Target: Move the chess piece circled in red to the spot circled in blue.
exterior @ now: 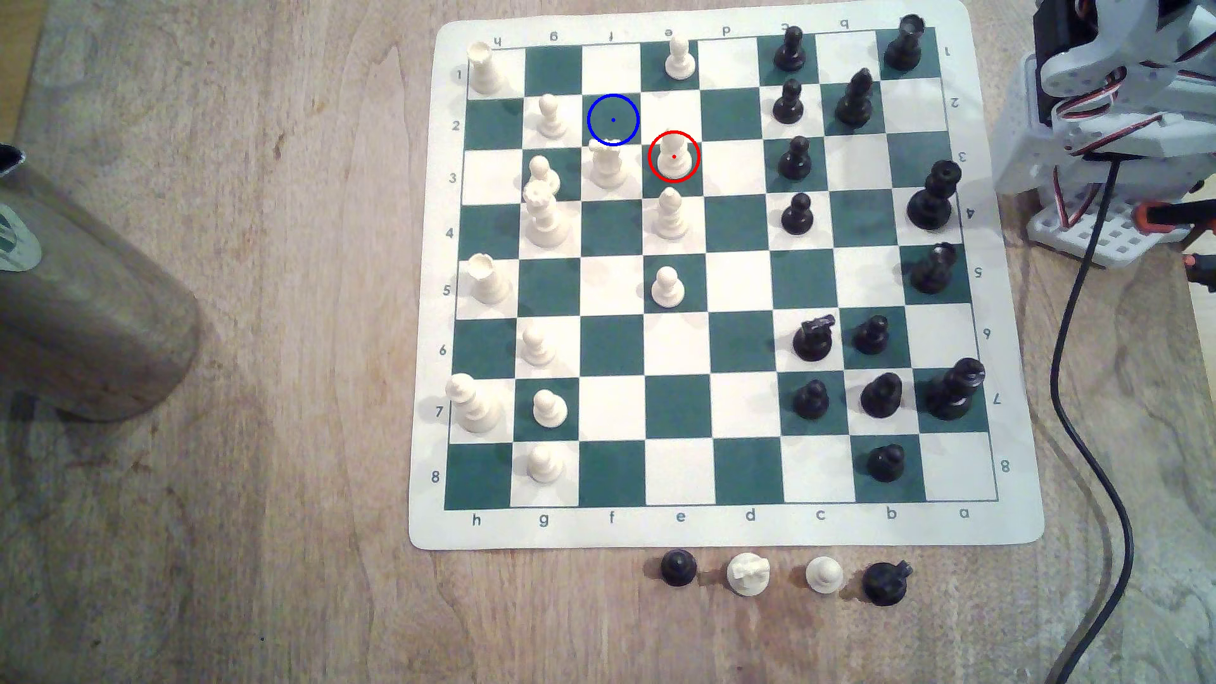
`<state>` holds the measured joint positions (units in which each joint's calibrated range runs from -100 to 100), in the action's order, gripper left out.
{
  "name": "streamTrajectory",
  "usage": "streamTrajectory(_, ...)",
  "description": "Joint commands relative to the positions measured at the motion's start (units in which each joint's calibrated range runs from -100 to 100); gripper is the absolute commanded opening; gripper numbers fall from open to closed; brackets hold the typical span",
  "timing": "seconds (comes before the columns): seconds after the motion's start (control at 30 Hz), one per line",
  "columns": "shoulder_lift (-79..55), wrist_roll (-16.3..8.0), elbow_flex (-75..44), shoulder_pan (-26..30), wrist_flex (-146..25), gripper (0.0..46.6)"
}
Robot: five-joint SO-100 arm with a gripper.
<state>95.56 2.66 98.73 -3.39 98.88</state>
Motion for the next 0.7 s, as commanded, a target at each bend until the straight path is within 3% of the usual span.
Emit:
streamTrajectory(0.0, 0.28, 0.15, 1.17, 0.22, -1.91, 0.2)
streamTrajectory(0.37, 0.20, -0.10, -8.07, 1.95, -47.70, 0.2)
streamTrajectory(0.4, 0.11, -0.20, -11.52, 2.10, -60.80, 0.2)
streamTrajectory(0.67, 0.03, -0.29, -20.86, 2.10, -96.92, 0.2)
